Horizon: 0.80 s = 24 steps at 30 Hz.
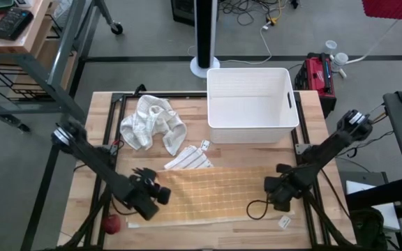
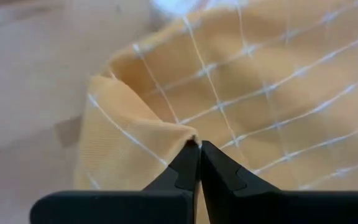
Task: Fold towel
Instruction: Fold the yellow squared towel
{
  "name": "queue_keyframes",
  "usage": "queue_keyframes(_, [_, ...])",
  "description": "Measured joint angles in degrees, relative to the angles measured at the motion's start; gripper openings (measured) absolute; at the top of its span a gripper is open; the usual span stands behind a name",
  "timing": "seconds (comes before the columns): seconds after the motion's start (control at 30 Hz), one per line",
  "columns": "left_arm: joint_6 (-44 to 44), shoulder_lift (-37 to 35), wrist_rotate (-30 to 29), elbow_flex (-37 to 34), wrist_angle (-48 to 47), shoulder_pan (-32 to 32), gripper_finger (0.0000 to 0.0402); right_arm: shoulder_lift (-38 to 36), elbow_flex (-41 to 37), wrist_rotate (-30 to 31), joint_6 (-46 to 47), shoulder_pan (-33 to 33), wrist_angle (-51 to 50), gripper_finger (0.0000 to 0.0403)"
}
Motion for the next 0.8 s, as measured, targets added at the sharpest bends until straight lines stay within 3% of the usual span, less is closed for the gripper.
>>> queue_keyframes(0.23, [-1.12, 12.91, 4.70, 4.54, -1.08, 0.20, 0.0003, -8.04, 0.00, -3.42, 1.92, 4.50, 0.22, 0.0018])
queue_keyframes(0.37, [-3.81, 15.26, 4.94, 6.17, -3.39, 0.17, 0.0004, -9.74, 0.00, -3.69, -3.05, 9.32, 0.20, 0.0008])
queue_keyframes(0.5, [-7.03, 15.18, 4.21, 7.09, -7.07, 0.17, 0.0001, -9.74, 0.00, -4.31, -0.59, 14.11, 3.37, 0.0003])
queue_keyframes(0.8, [-9.03, 15.43, 2.82, 6.48, -8.21, 0.48, 0.0001, -2.92, 0.90, -5.57, 7.09, 17.69, 6.84, 0.0078])
